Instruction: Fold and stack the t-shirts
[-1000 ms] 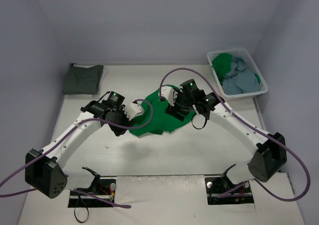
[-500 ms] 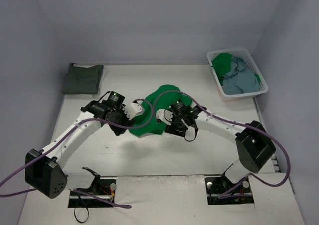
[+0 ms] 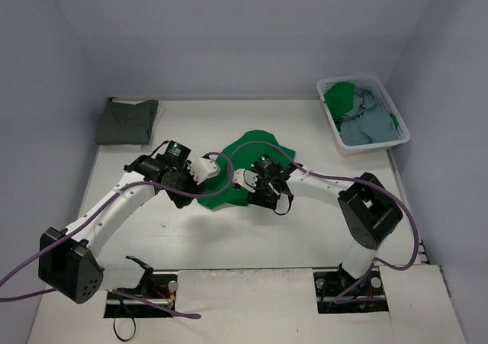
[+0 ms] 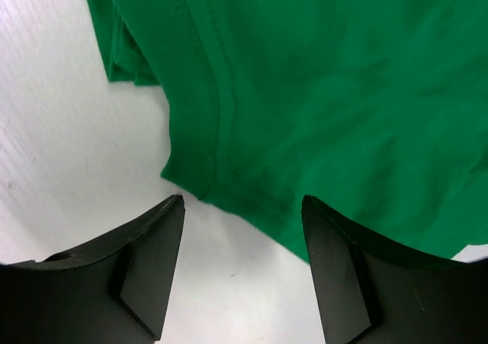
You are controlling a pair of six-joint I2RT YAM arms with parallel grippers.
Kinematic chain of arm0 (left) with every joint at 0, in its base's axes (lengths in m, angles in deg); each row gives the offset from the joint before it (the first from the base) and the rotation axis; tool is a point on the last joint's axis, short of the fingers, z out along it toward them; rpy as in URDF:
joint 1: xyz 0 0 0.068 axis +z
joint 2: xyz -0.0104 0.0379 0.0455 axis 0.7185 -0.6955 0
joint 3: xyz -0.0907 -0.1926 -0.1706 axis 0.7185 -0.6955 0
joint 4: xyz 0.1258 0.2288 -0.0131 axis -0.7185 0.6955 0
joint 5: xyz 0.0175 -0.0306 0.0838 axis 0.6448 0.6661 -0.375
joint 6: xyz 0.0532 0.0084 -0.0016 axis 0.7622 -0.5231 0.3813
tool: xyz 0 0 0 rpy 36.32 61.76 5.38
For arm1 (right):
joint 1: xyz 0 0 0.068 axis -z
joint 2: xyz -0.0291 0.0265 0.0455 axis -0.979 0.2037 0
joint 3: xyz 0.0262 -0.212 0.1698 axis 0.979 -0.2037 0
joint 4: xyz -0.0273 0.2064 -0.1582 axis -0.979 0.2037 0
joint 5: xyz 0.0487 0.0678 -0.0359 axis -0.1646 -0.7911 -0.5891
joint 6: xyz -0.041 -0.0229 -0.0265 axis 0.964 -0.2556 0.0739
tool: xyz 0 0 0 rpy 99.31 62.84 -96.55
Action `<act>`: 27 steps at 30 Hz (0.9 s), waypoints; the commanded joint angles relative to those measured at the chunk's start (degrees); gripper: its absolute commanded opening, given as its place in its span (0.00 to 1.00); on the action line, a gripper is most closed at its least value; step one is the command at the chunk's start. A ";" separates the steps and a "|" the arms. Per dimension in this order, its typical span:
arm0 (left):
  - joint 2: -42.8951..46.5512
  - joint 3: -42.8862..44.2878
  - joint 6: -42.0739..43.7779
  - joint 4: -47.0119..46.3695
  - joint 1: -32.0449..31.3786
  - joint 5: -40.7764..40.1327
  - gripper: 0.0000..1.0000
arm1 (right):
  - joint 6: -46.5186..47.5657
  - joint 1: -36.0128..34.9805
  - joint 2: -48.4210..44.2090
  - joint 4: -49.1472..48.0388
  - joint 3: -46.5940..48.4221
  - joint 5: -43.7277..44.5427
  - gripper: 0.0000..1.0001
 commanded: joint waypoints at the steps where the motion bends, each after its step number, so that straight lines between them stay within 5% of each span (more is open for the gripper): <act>1: 0.22 1.59 -0.74 -1.47 0.48 -0.17 0.47 | 0.18 -0.91 1.01 -2.32 2.40 -0.53 0.59; 6: 0.13 0.97 -0.74 -1.64 0.66 -0.08 0.47 | -0.35 -1.18 2.59 -3.38 2.92 -0.79 0.47; 7: 0.22 0.89 -0.65 -1.82 0.75 0.01 0.47 | -0.43 -1.35 2.86 -3.38 3.19 -0.71 0.28; 10: -0.13 0.62 -0.74 -1.82 0.66 0.36 0.47 | -1.05 -1.44 2.69 -3.38 3.28 0.08 0.00; 20: -4.17 1.24 -0.30 -7.08 0.75 0.09 0.47 | -3.42 3.12 -10.65 -2.15 6.34 4.30 0.00; 27: -3.91 -2.54 -1.00 -19.98 0.75 2.11 0.47 | -5.88 8.84 -14.98 1.98 12.15 2.02 0.00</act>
